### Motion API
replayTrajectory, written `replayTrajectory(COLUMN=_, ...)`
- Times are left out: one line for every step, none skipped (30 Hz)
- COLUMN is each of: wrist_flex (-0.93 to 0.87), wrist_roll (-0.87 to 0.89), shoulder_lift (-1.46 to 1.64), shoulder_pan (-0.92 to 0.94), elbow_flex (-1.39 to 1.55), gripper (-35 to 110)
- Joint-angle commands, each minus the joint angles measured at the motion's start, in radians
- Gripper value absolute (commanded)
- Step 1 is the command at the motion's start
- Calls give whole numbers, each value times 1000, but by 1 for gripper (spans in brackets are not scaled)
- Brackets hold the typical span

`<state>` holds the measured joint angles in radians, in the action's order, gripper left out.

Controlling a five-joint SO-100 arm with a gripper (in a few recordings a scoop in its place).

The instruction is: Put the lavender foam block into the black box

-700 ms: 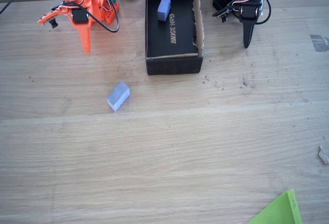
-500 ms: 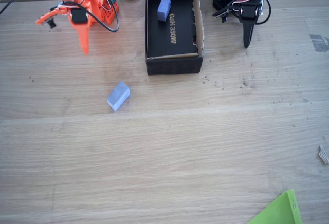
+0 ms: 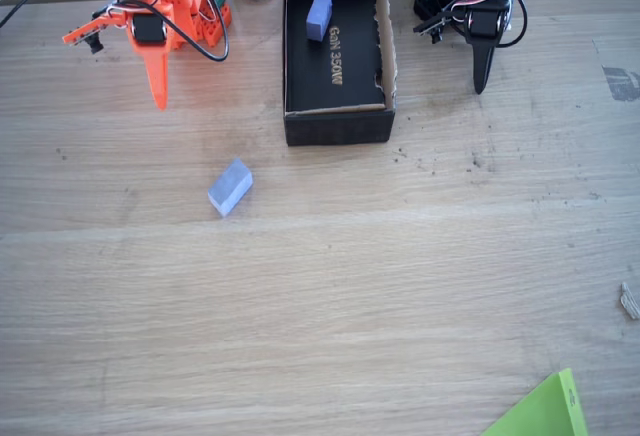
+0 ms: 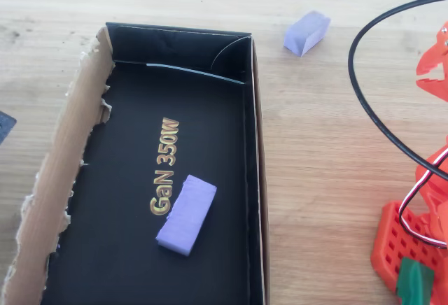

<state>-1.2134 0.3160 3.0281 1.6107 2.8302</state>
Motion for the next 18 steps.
replayTrajectory(wrist_flex=-20, wrist_roll=41, shoulder_lift=-17, shoulder_pan=-28, elbow_flex=-107, gripper=0)
replayTrajectory(wrist_flex=-3, wrist_roll=37, shoulder_lift=-63, shoulder_pan=-29, elbow_flex=-137, gripper=0)
replayTrajectory(wrist_flex=9, wrist_roll=31, shoulder_lift=-137, shoulder_pan=-31, elbow_flex=-175, gripper=0)
replayTrajectory(wrist_flex=12, wrist_roll=28, shoulder_lift=-229, shoulder_pan=-26, elbow_flex=-227, gripper=0)
replayTrajectory(wrist_flex=14, wrist_roll=17, shoulder_lift=-327, shoulder_pan=-18, elbow_flex=-284, gripper=0)
replayTrajectory(wrist_flex=17, wrist_roll=-12, shoulder_lift=-408, shoulder_pan=-12, elbow_flex=-341, gripper=0)
replayTrajectory(wrist_flex=17, wrist_roll=-26, shoulder_lift=-476, shoulder_pan=-9, elbow_flex=-394, gripper=0)
replayTrajectory(wrist_flex=17, wrist_roll=-29, shoulder_lift=-534, shoulder_pan=-9, elbow_flex=-448, gripper=0)
replayTrajectory(wrist_flex=8, wrist_roll=-31, shoulder_lift=-586, shoulder_pan=-14, elbow_flex=-503, gripper=0)
replayTrajectory(wrist_flex=-18, wrist_roll=-26, shoulder_lift=-635, shoulder_pan=-15, elbow_flex=-565, gripper=0)
replayTrajectory(wrist_flex=-43, wrist_roll=14, shoulder_lift=-683, shoulder_pan=-15, elbow_flex=-621, gripper=0)
replayTrajectory(wrist_flex=-64, wrist_roll=37, shoulder_lift=-727, shoulder_pan=-15, elbow_flex=-670, gripper=0)
replayTrajectory(wrist_flex=-83, wrist_roll=34, shoulder_lift=-769, shoulder_pan=-11, elbow_flex=-715, gripper=0)
replayTrajectory(wrist_flex=-100, wrist_roll=31, shoulder_lift=-808, shoulder_pan=-5, elbow_flex=-749, gripper=0)
replayTrajectory(wrist_flex=-115, wrist_roll=29, shoulder_lift=-844, shoulder_pan=6, elbow_flex=-775, gripper=0)
replayTrajectory(wrist_flex=-121, wrist_roll=11, shoulder_lift=-874, shoulder_pan=17, elbow_flex=-793, gripper=0)
replayTrajectory(wrist_flex=-115, wrist_roll=-18, shoulder_lift=-899, shoulder_pan=25, elbow_flex=-805, gripper=0)
replayTrajectory(wrist_flex=-109, wrist_roll=-43, shoulder_lift=-922, shoulder_pan=28, elbow_flex=-821, gripper=0)
